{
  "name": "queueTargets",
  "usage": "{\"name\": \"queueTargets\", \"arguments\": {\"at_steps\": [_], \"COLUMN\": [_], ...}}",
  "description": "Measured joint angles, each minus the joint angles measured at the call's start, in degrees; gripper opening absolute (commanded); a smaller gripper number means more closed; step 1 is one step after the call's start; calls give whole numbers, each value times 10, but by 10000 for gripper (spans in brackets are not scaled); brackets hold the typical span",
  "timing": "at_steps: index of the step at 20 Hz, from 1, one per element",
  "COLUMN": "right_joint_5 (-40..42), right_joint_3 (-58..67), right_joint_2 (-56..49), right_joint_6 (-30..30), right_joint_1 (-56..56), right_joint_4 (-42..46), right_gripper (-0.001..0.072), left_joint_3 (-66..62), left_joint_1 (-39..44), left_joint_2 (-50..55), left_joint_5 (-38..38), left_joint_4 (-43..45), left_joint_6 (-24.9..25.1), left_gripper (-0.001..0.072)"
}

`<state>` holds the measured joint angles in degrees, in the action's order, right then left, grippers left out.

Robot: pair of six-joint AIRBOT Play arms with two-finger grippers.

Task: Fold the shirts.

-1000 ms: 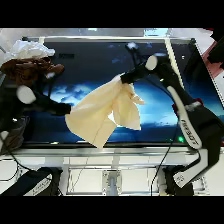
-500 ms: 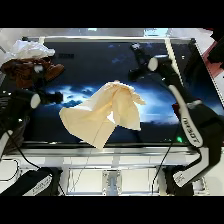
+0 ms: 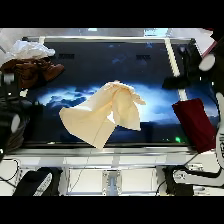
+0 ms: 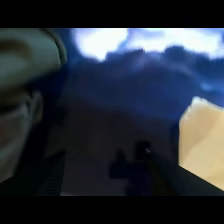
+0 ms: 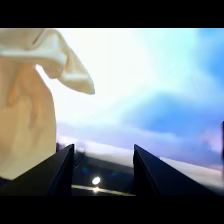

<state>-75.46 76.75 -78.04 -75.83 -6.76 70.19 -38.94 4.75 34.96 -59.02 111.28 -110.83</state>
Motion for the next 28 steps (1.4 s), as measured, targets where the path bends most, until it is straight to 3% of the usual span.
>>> {"name": "queueTargets", "arguments": {"at_steps": [5,12,17,23,24,26,28], "right_joint_5": [38,101,165,237,251,290,325], "right_joint_3": [-254,-481,-547,-562,-563,-564,-565], "right_joint_2": [52,67,68,69,69,69,69], "right_joint_6": [22,56,68,9,0,-9,-14], "right_joint_1": [-22,-27,-24,38,50,67,75], "right_joint_4": [-154,-372,-500,-527,-533,-539,-554], "right_gripper": [435,455,448,447,422,125,106], "left_joint_3": [97,119,121,121,121,121,121], "left_joint_1": [-8,-9,-9,-9,-9,-9,-9], "left_joint_2": [-83,-103,-105,-105,-105,-105,-105], "left_joint_5": [-1,8,25,36,37,38,38], "left_joint_4": [-114,-174,-196,-209,-212,-214,-216], "left_joint_6": [-22,-27,-27,-24,-22,-18,-16], "left_gripper": [576,577,576,576,576,576,577]}}
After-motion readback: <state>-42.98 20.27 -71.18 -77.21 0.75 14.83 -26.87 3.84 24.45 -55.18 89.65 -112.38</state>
